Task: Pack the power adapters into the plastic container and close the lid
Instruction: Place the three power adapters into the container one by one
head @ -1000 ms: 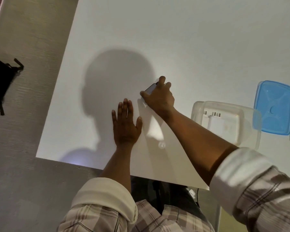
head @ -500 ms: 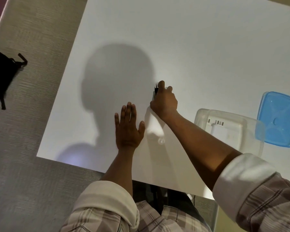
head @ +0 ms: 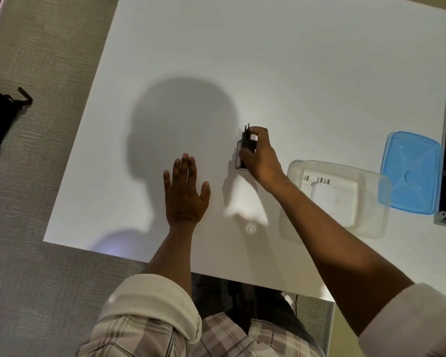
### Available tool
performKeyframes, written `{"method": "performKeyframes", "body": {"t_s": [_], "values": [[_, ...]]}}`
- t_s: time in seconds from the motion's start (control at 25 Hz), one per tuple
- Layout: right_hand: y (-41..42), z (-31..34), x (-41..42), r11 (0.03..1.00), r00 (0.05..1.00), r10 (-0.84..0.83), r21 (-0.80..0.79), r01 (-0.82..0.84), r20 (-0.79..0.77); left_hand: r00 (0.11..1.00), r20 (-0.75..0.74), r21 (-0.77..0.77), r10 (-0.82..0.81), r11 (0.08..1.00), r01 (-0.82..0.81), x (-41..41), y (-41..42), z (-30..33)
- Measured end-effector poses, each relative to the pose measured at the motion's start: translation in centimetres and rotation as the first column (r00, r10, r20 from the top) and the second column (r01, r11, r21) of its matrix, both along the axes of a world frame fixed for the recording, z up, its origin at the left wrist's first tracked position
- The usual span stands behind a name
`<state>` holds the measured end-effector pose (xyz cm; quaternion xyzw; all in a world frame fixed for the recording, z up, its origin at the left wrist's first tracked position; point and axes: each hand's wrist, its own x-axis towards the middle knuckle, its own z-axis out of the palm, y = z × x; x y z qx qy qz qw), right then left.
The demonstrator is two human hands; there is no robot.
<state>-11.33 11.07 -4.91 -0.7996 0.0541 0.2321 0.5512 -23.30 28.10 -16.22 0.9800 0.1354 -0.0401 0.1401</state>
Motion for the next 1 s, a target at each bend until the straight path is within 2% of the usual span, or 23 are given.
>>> {"method": "performKeyframes", "body": {"t_s": [0.08, 0.12, 0.2, 0.28, 0.36, 0.44, 0.56, 0.72, 0.92, 1.0], "values": [[-2.3, 1.5, -1.0, 0.963, 0.990, -0.085, 0.247, 0.110, -0.111, 1.000, 0.002, 0.000, 0.000, 1.000, 0.000, 0.0, 0.0, 0.1], [-3.6, 2.3, -1.5, 0.935, 0.979, -0.119, 0.315, 0.166, -0.163, 1.000, 0.004, 0.000, 0.001, 1.000, -0.001, 0.0, 0.0, 0.1], [-6.4, 3.6, -2.5, 0.877, 0.957, -0.173, 0.405, 0.257, -0.233, 1.000, 0.003, 0.006, 0.002, 1.000, -0.002, -0.1, 0.0, 0.2], [-9.8, 4.4, -3.5, 0.838, 0.945, -0.228, 0.447, 0.314, -0.236, 1.000, -0.002, 0.004, -0.004, 1.000, 0.004, -0.1, 0.0, 0.3], [-13.5, 5.0, -4.4, 0.861, 0.933, -0.299, 0.364, 0.355, -0.202, 1.000, -0.016, 0.010, -0.002, 1.000, 0.002, -0.1, 0.1, 0.3], [-17.3, 4.9, -5.3, 0.893, 0.909, -0.388, 0.184, 0.412, -0.151, 1.000, -0.027, 0.022, -0.006, 1.000, 0.007, -0.1, 0.0, 0.3], [-21.6, 3.7, -6.4, 0.874, 0.875, -0.481, -0.099, 0.475, -0.048, 1.000, 0.013, 0.010, -0.019, 1.000, 0.019, -0.5, -0.2, 0.3], [-23.5, 1.1, -6.9, 0.848, 0.887, -0.461, -0.305, 0.434, -0.019, 0.998, -0.040, 0.070, -0.052, 0.996, 0.055, -0.3, -1.3, 0.3], [-23.6, -1.6, -5.9, 0.761, 0.905, -0.425, -0.530, 0.374, 0.028, 0.976, -0.065, -0.016, -0.207, 0.978, 0.206, -1.0, -7.2, 0.7], [-23.3, -2.0, -5.7, 0.762, 0.929, -0.366, -0.556, 0.331, 0.051, 0.970, -0.087, -0.022, -0.227, 0.974, 0.226, -1.5, -9.8, 1.1]]}}
